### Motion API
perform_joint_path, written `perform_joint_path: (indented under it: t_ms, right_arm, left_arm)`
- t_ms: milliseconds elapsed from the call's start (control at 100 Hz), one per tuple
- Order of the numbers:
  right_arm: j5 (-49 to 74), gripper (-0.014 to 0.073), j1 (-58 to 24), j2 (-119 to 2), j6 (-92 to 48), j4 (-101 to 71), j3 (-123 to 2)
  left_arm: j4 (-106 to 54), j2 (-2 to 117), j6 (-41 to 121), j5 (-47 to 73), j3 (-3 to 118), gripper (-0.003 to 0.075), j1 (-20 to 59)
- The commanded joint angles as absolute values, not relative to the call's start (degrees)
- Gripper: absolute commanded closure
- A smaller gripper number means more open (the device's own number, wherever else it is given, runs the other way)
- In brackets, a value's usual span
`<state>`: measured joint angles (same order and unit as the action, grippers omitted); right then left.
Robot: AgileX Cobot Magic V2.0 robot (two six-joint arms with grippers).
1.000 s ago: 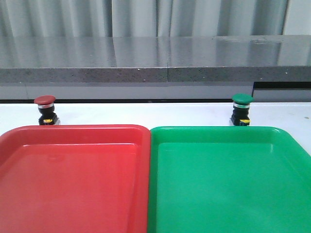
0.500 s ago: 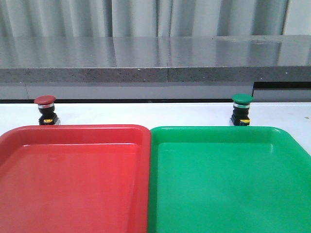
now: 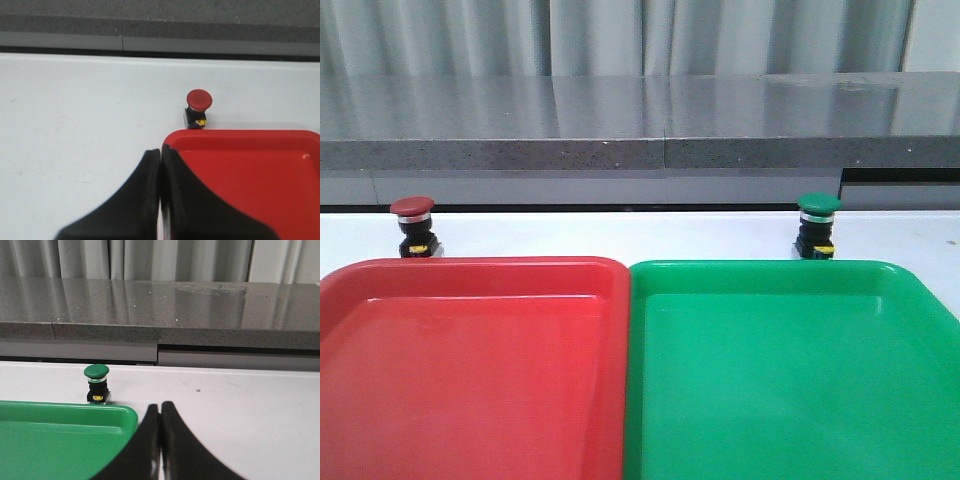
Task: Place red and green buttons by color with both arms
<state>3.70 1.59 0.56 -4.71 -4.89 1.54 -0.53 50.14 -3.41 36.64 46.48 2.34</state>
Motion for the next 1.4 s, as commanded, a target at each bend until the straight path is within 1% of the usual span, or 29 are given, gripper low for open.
perform_joint_path:
  t_ms: [0, 170, 240, 290, 310, 340, 360, 410, 430, 440, 480, 530, 550, 600, 750, 860, 1070, 1240, 1390]
  right_arm:
    - [-0.83, 0.0662, 1.54, 1.75, -4.88, -4.34, 0.77]
    - [-0.83, 0.0662, 1.54, 1.75, -4.88, -4.34, 0.77]
    - [-0.83, 0.0662, 1.54, 1.75, -4.88, -4.34, 0.77]
    - [-0.83, 0.0662, 1.54, 1.75, -4.88, -4.34, 0.77]
    - [-0.83, 0.0662, 1.54, 1.75, -4.88, -4.34, 0.77]
    - [-0.83, 0.0662, 1.54, 1.75, -4.88, -4.34, 0.77]
    - [-0.83, 0.0662, 1.54, 1.75, -4.88, -4.34, 0.77]
    - [-0.83, 0.0662, 1.54, 1.75, -4.88, -4.34, 0.77]
    - [-0.83, 0.0662, 1.54, 1.75, -4.88, -4.34, 0.77]
    - [-0.83, 0.0662, 1.54, 1.75, -4.88, -4.34, 0.77]
    - [-0.83, 0.0662, 1.54, 1.75, -4.88, -4.34, 0.77]
    - [-0.83, 0.0662, 1.54, 1.75, -4.88, -4.34, 0.77]
    - [-0.83, 0.0662, 1.54, 1.75, -4.88, -4.34, 0.77]
    - [-0.83, 0.0662, 1.54, 1.75, -4.88, -4.34, 0.77]
    - [-0.83, 0.0662, 1.54, 1.75, -4.88, -4.34, 0.77]
    - [-0.83, 0.0662, 1.54, 1.75, -4.88, -4.34, 0.77]
    - [-0.83, 0.0662, 1.54, 1.75, -4.88, -4.34, 0.77]
    - [-0.83, 0.0662, 1.54, 1.75, -4.88, -4.34, 0.77]
    - [-0.83, 0.0662, 1.54, 1.75, -4.88, -4.34, 0.77]
  left_arm:
    - [-1.03, 52.95, -3.72, 35.32, 49.89, 0.0739, 2.28]
    - [-1.22, 57.26, -3.72, 36.59, 51.38, 0.0734, 2.28]
    - [-2.05, 57.67, -3.72, 36.75, 51.38, 0.0685, 2.38]
    - [-2.03, 57.67, -3.65, 36.75, 51.38, 0.0612, 2.38]
    - [-2.03, 57.67, -3.65, 36.91, 51.38, 0.0571, 2.38]
    - [-2.03, 57.67, -3.65, 36.91, 51.38, 0.0491, 2.38]
    - [-2.03, 57.67, -3.65, 36.91, 51.38, 0.0455, 2.38]
    - [-2.03, 57.67, -3.65, 36.91, 51.38, 0.0303, 2.38]
    - [-2.03, 57.67, -3.65, 36.91, 51.38, 0.0265, 2.38]
    - [-2.03, 57.67, -3.65, 36.91, 51.38, 0.023, 2.38]
    - [-2.03, 57.67, -3.65, 36.91, 51.38, 0.0136, 2.38]
    - [-2.03, 57.67, -3.65, 36.91, 51.38, 0.0065, 2.38]
    - [-2.07, 57.67, -3.65, 36.91, 51.38, 0.0048, 2.38]
    - [-2.34, 57.77, -3.65, 36.66, 51.38, 0.0037, 2.38]
    - [-4.22, 59.15, -3.5, 33.94, 51.52, 0.0062, 2.81]
    - [-4.22, 62.33, -3.5, 33.96, 54.02, 0.0062, 5.16]
    - [-4.12, 73.31, -3.5, 33.85, 63.13, 0.0062, 9.73]
    - [-4.12, 83.89, -3.5, 34.07, 70.97, 0.0063, 9.92]
    - [-4.12, 91.19, -3.5, 34.83, 76.12, 0.0085, 9.92]
